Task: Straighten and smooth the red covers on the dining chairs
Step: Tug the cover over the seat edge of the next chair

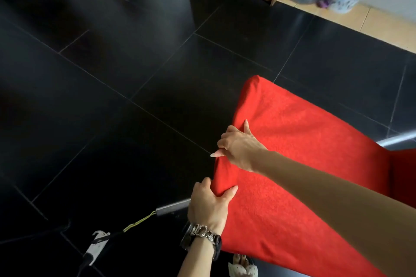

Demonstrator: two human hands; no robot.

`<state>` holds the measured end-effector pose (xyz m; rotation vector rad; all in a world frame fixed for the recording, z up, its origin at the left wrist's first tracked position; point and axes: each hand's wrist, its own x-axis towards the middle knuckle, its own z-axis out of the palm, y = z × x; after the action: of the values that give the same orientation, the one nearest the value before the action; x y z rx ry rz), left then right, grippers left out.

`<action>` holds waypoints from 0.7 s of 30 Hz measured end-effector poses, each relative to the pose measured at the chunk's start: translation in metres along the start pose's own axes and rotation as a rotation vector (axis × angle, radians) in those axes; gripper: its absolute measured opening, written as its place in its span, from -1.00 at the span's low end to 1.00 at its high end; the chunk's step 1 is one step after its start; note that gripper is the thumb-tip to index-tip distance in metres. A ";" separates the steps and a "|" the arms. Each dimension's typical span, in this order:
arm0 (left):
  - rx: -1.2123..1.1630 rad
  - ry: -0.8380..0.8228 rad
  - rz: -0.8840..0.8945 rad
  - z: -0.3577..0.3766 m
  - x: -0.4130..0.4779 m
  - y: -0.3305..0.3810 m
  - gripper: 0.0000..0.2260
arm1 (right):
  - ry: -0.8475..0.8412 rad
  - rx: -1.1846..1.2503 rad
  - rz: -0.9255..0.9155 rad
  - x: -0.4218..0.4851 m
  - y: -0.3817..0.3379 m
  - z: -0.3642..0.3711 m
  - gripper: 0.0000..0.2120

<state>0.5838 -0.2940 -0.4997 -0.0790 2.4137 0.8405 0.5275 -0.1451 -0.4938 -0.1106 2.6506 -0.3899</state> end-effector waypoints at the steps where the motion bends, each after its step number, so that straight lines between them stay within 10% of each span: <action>1: 0.000 0.002 0.005 -0.009 -0.006 0.006 -0.57 | 0.005 0.004 -0.005 -0.004 -0.004 -0.010 -0.68; 21: 0.090 0.176 0.129 -0.179 -0.072 0.088 -0.56 | 0.225 0.144 -0.058 -0.041 -0.092 -0.184 -0.65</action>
<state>0.5327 -0.3374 -0.2984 0.0393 2.6424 0.8100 0.4824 -0.1807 -0.2924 -0.1033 2.8334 -0.6447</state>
